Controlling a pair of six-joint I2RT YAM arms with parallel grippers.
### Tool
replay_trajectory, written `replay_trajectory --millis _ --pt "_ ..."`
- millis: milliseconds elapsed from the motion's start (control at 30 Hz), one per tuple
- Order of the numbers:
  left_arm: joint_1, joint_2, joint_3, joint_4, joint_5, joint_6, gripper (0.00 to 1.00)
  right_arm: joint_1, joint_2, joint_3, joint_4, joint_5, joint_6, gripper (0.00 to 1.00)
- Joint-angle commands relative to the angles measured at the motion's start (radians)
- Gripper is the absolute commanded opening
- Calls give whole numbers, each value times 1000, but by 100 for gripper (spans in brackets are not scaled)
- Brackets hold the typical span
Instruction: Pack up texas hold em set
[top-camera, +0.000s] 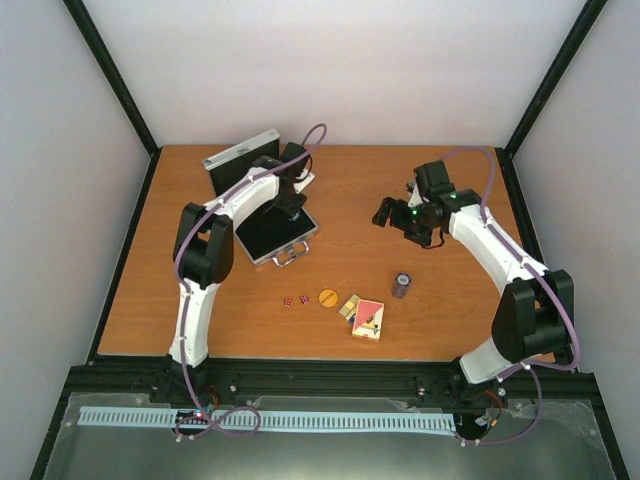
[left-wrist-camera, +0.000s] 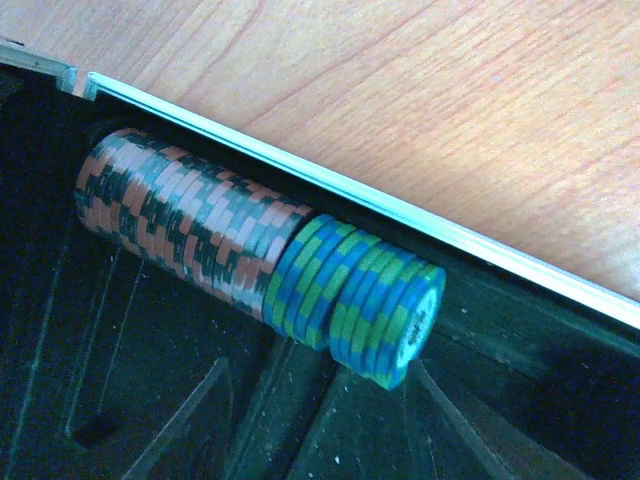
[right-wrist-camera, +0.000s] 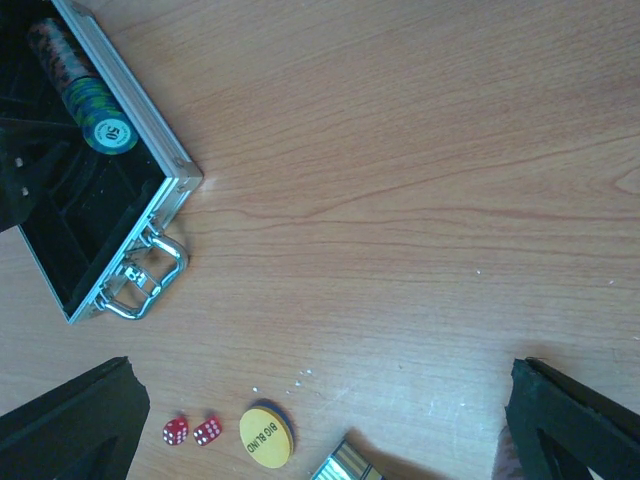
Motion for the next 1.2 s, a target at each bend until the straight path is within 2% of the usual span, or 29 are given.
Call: replay_trajectory --millis 0,167,300,567,733,1000,1167 --pt "-6 -103 -19 5 77 -22 52 -7 -41 -15 15 -9 -15 100" --pt "-10 -178 -56 -6 178 -33 54 -7 -39 -13 -5 -8 -27 100" --pt "-11 -238 -90 -13 249 -53 61 -7 -57 -11 -41 22 -44 100" --pt "-12 -365 -143 -26 311 -102 84 -6 -127 -118 -84 21 -53 100" --pt "-12 -427 -131 -57 323 -155 99 -6 -183 -136 -156 135 -61 100" --pt "-12 -509 -132 -93 368 -224 100 9 -216 -203 -226 192 -68 100" --pt "-12 -578 -141 -104 409 -240 100 111 -214 -241 -253 255 -59 98"
